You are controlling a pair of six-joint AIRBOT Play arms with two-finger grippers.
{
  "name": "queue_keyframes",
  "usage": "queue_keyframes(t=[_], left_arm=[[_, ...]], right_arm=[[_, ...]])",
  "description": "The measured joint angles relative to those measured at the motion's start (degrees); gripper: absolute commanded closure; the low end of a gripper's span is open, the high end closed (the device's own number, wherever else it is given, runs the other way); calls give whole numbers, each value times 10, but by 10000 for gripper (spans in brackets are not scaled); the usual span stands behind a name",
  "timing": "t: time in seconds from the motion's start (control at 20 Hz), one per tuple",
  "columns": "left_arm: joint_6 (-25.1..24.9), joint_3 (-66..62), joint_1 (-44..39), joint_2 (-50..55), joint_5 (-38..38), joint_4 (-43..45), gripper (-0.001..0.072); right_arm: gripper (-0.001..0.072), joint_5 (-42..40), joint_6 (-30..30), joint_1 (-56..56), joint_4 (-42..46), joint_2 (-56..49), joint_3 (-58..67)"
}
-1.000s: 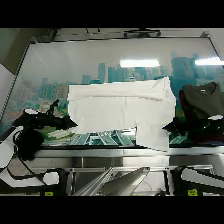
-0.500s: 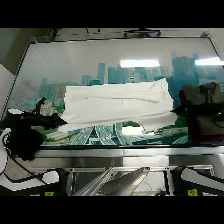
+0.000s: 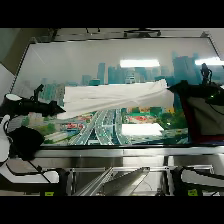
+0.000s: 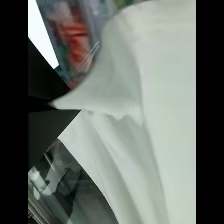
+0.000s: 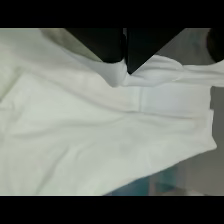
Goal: Fold the shirts.
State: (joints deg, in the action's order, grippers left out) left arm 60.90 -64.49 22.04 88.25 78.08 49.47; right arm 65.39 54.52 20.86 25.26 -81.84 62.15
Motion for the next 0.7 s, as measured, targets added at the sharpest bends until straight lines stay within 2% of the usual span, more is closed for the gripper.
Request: queue_keyframes(t=[0.35, 0.7], left_arm=[[90, -217, -53, 152, -4, 5, 714], [175, -383, -116, 256, -41, 118, 713]], right_arm=[[695, -79, 5, -44, 3, -151, 112], [694, -182, 44, -79, 105, -189, 130]])
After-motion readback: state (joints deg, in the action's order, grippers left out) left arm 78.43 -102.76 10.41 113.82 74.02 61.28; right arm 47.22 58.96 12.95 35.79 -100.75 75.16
